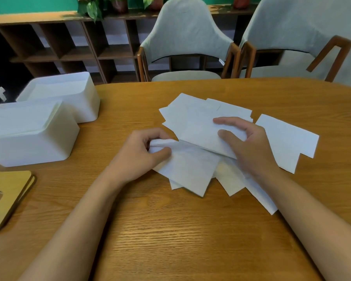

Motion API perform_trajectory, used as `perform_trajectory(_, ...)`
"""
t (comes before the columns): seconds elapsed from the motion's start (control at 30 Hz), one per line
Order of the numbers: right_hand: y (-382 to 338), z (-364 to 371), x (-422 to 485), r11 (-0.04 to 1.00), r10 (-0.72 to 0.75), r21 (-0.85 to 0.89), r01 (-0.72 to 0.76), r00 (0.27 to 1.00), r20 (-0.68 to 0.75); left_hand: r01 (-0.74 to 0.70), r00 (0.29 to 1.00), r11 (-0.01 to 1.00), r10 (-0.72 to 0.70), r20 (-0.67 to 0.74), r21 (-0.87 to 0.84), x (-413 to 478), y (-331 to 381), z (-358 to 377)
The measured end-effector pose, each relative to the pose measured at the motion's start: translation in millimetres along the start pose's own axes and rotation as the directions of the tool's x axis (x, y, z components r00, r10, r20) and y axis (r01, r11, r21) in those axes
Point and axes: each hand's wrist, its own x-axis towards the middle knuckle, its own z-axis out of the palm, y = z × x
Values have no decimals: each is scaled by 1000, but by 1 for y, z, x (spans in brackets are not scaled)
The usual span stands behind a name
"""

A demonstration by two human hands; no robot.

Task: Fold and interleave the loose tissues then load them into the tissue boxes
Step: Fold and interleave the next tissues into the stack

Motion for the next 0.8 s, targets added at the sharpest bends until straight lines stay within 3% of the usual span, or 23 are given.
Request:
perform_trajectory(0.23, -9, 9, -10, 976, 51, 196, -94, 976, 212, 15, 994, 924, -56, -97, -382, 0, 6, 7)
perform_trajectory(0.33, -7, 13, -11, 993, 46, 97, -67, 977, 208, -6, 993, 940, -34, -110, -340, 0, 10, 10)
perform_trajectory(0.53, -5, 15, -10, 996, -78, 70, 64, 972, 224, -19, 994, 955, -13, -106, -297, -1, 13, 11)
perform_trajectory(0.8, -4, 16, -8, 995, -83, 68, 69, 967, 240, 6, 994, 950, -39, -101, -313, 0, 11, 8)
